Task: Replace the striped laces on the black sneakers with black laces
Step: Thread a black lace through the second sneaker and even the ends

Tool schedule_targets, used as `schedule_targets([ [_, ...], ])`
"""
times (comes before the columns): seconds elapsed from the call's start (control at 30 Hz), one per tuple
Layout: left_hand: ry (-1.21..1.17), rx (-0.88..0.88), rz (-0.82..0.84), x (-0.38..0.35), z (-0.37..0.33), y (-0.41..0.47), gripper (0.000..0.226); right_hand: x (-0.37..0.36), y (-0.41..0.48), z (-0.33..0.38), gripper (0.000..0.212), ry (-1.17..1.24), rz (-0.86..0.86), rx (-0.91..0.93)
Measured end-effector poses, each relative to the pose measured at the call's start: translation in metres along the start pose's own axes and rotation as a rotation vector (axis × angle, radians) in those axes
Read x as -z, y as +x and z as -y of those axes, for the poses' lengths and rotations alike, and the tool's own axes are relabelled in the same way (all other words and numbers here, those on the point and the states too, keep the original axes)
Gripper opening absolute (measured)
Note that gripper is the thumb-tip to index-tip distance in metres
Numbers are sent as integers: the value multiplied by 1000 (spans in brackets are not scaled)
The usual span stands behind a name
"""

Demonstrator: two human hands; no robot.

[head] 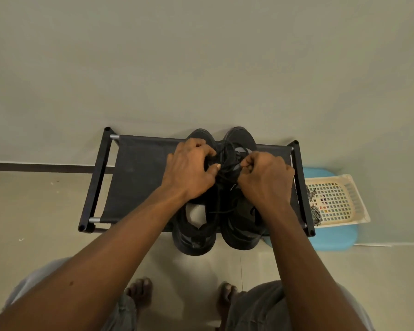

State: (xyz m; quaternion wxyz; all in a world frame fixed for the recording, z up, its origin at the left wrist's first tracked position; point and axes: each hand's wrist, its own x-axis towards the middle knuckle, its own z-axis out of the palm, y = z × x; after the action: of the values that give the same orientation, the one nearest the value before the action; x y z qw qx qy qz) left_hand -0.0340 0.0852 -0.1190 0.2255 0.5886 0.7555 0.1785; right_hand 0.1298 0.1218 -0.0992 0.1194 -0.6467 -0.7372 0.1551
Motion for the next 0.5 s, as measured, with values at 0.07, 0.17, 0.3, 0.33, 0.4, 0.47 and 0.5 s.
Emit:
schedule_targets([
  [0.07, 75, -16, 58, -3, -9, 0, 37, 1, -1, 0, 14, -22, 20, -16],
  [0.17, 156, -11, 108, -2, -16, 3, 28, 3, -1, -2, 13, -9, 33, -23],
  [0.3, 177, 6, 58, 0, -11, 7, 10, 4, -1, -3, 13, 6, 49, -28],
  [0.33, 107, -6, 25, 0, -10, 8, 3, 4, -1, -3, 13, 5, 48, -30],
  [0.4, -195, 4, -23, -2, -5, 13, 14, 3, 0, -3, 14, -13, 46, -34],
  [0.47, -622, 82, -34, 4, -4, 19, 19, 2, 2, -5, 16, -43, 53, -40],
  [0.5, -806, 109, -45, 11, -4, 20, 21, 2, 3, -6, 16, -64, 59, -44],
])
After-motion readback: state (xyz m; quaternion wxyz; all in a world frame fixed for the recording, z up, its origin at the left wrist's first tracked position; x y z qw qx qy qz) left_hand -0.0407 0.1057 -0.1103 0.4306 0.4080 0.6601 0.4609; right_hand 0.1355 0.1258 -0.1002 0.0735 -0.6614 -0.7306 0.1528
